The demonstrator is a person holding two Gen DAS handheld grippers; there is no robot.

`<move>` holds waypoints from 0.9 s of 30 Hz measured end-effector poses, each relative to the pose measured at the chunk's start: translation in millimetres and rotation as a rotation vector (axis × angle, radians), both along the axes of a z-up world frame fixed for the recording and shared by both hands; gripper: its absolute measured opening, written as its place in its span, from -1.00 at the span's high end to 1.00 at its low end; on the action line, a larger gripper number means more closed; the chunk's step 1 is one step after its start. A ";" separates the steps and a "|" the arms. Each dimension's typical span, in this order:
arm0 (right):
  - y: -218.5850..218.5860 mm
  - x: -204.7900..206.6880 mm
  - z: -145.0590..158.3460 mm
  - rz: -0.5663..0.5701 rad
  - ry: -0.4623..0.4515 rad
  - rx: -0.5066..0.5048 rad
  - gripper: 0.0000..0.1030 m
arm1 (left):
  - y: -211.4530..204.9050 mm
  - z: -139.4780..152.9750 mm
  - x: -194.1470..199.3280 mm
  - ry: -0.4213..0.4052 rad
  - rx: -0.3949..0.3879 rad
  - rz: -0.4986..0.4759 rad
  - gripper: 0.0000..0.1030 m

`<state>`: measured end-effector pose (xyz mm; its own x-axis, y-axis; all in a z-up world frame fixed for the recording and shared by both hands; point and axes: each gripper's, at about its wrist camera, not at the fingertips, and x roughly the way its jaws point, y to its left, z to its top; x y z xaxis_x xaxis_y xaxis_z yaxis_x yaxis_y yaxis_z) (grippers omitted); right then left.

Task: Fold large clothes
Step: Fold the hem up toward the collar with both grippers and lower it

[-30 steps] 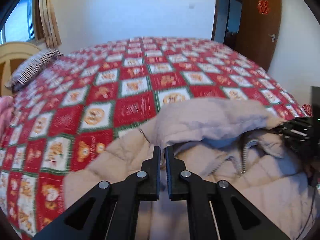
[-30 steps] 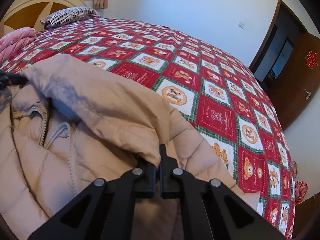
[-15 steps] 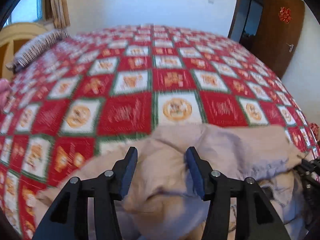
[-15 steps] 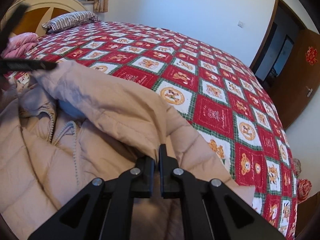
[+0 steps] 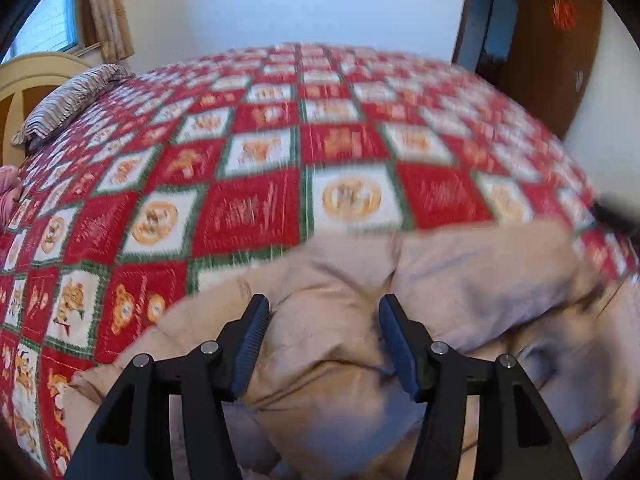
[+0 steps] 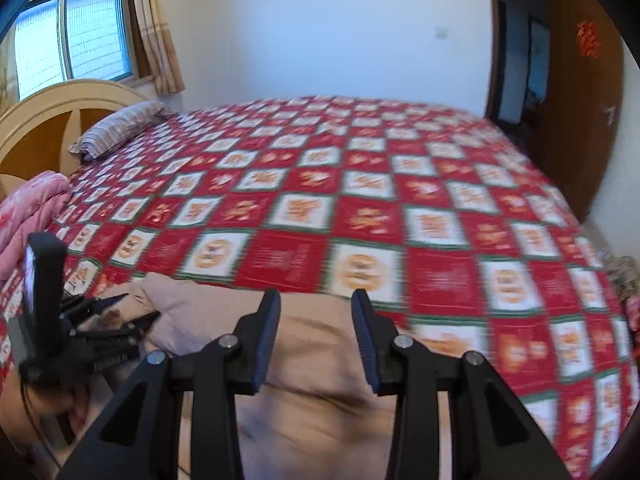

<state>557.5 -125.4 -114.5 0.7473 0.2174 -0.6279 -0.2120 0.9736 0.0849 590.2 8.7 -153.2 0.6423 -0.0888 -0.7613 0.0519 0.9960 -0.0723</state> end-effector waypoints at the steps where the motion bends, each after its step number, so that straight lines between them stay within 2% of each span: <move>1: 11.0 8.2 -6.8 0.006 0.014 -0.015 0.23 | 0.9 10.3 0.9 -0.029 -0.027 0.005 -0.14; 3: 23.1 19.0 -20.6 0.007 0.038 -0.037 0.23 | -1.5 31.0 4.5 -0.087 -0.092 -0.005 -0.26; 4: 24.1 22.0 -27.8 0.008 0.052 -0.031 0.23 | -4.4 32.9 7.9 -0.092 -0.105 -0.012 -0.47; 5: 23.2 23.3 -34.7 0.005 0.066 -0.025 0.23 | -8.8 27.9 14.3 -0.072 -0.112 -0.020 -0.53; 9: 14.8 18.6 -55.6 0.002 0.119 -0.022 0.23 | -24.3 -21.0 29.3 0.060 -0.051 -0.033 -0.53; 16: 6.6 14.4 -74.2 0.009 0.139 0.009 0.23 | -31.7 -38.2 16.1 -0.001 0.016 -0.014 -0.64; 27: 13.4 16.3 -89.3 -0.002 0.145 -0.016 0.24 | -39.0 -52.2 18.3 0.008 0.082 0.004 -0.70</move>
<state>573.9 -112.0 -203.8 0.6489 0.2053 -0.7327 -0.1970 0.9754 0.0988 608.5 -30.3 -205.5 0.6365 -0.0236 -0.7709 0.0479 0.9988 0.0089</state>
